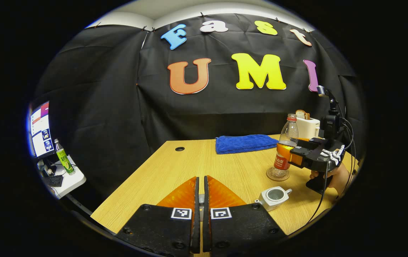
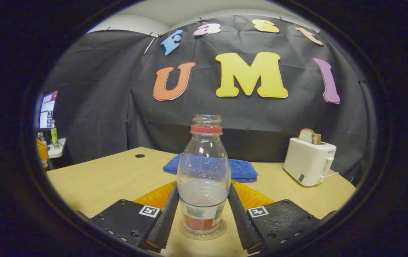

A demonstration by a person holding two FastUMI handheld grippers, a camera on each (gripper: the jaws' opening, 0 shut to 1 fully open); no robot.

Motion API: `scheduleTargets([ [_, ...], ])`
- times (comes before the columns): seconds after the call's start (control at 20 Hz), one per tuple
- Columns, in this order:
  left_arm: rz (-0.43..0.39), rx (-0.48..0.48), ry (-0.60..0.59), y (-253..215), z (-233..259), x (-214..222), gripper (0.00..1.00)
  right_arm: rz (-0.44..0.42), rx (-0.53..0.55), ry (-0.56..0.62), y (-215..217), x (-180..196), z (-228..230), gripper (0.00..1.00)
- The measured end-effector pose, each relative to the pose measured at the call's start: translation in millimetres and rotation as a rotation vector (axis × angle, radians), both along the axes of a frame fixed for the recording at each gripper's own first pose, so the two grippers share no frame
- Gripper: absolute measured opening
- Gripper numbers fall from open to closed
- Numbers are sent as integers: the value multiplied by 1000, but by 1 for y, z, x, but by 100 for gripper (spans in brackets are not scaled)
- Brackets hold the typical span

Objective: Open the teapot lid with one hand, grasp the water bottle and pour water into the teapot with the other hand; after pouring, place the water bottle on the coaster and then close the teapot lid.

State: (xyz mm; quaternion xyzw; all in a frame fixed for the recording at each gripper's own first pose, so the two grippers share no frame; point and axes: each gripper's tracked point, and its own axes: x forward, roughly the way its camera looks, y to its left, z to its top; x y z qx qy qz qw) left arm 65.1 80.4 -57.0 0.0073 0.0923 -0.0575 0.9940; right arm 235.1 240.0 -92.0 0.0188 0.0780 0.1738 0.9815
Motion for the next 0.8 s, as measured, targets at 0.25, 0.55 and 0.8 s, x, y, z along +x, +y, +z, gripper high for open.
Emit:
scheduleTargets([
  [0.25,-6,1,3,-2,0,0,6,14,-2,-3,3,-5,1,84],
  [0.55,-16,9,-12,-8,6,-4,6,1,9,-99,-7,-16,39,95],
  [0.8,-20,-15,-47,-13,18,-7,6,-17,39,-162,-23,-39,74,95],
])
